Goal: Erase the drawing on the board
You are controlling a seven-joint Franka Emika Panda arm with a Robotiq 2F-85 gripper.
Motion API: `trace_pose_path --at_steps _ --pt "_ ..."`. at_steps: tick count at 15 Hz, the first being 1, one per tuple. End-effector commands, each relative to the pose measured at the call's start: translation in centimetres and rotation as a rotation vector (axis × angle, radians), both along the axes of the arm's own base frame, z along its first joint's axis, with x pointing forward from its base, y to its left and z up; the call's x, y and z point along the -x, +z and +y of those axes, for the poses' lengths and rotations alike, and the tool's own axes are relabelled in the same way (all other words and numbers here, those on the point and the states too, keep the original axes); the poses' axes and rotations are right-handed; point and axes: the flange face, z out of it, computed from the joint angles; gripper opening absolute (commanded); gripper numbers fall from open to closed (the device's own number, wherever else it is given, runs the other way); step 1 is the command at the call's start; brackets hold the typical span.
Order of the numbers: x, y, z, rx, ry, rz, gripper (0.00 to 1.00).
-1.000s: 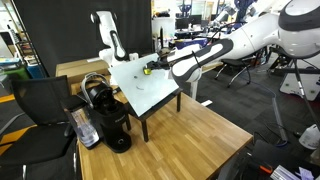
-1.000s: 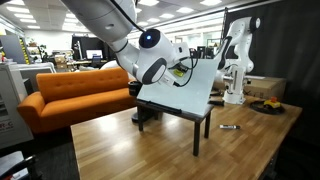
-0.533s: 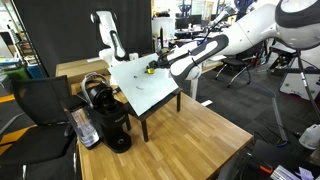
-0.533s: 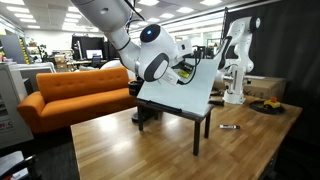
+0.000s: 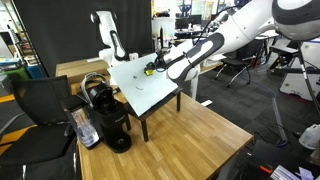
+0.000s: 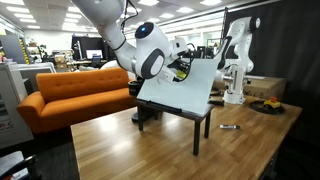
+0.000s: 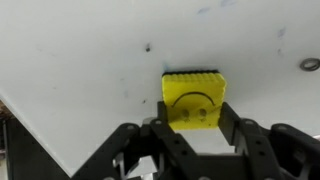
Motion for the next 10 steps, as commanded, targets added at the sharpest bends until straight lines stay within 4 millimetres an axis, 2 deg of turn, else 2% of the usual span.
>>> trace_pose_path --at_steps 1,10 --pt "0.7 -0.4 1.5 0.013 0.012 0.030 0.27" --pt "1.9 -1.0 3.7 0.028 0.058 0.058 0.27"
